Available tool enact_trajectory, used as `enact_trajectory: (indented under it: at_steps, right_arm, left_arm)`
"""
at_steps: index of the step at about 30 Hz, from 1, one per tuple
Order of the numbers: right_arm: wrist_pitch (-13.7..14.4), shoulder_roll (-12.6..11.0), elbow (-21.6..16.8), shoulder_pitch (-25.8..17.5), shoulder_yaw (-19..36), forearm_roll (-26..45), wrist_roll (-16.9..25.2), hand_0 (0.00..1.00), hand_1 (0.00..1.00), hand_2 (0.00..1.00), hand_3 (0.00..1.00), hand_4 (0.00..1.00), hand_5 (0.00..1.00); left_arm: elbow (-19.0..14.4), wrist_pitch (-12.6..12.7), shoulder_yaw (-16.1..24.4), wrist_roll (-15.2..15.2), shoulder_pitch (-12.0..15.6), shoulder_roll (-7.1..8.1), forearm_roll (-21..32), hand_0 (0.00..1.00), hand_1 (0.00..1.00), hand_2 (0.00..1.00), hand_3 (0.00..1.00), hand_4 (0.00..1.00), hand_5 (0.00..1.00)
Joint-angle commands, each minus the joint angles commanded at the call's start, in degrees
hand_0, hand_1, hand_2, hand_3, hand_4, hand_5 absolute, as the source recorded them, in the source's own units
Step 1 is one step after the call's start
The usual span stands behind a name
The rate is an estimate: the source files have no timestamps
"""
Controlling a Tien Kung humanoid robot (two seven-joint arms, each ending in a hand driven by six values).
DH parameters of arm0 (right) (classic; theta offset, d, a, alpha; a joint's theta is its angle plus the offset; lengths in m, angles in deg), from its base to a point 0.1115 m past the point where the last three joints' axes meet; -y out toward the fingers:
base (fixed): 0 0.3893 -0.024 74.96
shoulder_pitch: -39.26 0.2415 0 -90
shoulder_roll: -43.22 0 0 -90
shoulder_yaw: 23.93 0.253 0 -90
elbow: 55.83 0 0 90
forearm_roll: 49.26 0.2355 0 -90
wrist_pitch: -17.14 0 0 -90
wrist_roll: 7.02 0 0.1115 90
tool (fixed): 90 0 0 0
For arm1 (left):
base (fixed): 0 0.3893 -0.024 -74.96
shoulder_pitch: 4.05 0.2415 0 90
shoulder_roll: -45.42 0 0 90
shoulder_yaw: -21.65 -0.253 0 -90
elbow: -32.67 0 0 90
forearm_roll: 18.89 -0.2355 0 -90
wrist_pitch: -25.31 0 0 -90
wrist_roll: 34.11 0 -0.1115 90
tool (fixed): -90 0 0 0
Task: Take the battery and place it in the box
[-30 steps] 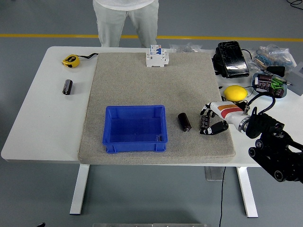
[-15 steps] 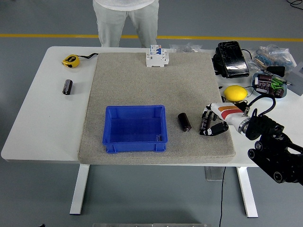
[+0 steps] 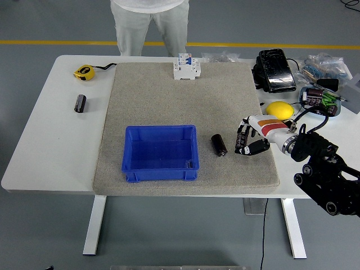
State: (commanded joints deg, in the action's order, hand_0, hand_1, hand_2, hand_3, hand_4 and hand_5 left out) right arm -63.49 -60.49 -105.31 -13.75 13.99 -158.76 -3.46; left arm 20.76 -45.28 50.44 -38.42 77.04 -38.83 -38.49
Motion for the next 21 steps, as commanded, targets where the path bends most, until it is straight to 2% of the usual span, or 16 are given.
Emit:
enact_trajectory:
  at_steps: [8, 21]
  right_arm:
    - [0.11, 0.89, -4.17, 0.80, 1.35, 1.72, -0.19, 0.416, 0.438, 0.468, 0.486, 0.836, 0.269]
    - [-1.22, 4.76, -12.54, 3.49, -5.04, 1.32, -1.78, 0.451, 0.447, 0.473, 0.494, 0.827, 0.257]
  left_arm:
    - [0.06, 0.05, -0.11, 0.09, 0.03, 0.02, 0.15, 0.693, 0.629, 0.740, 0.695, 0.707, 0.538]
    - [0.03, 0.21, -0.58, 0.32, -0.17, 0.15, 0.75, 0.692, 0.626, 0.740, 0.693, 0.706, 0.538]
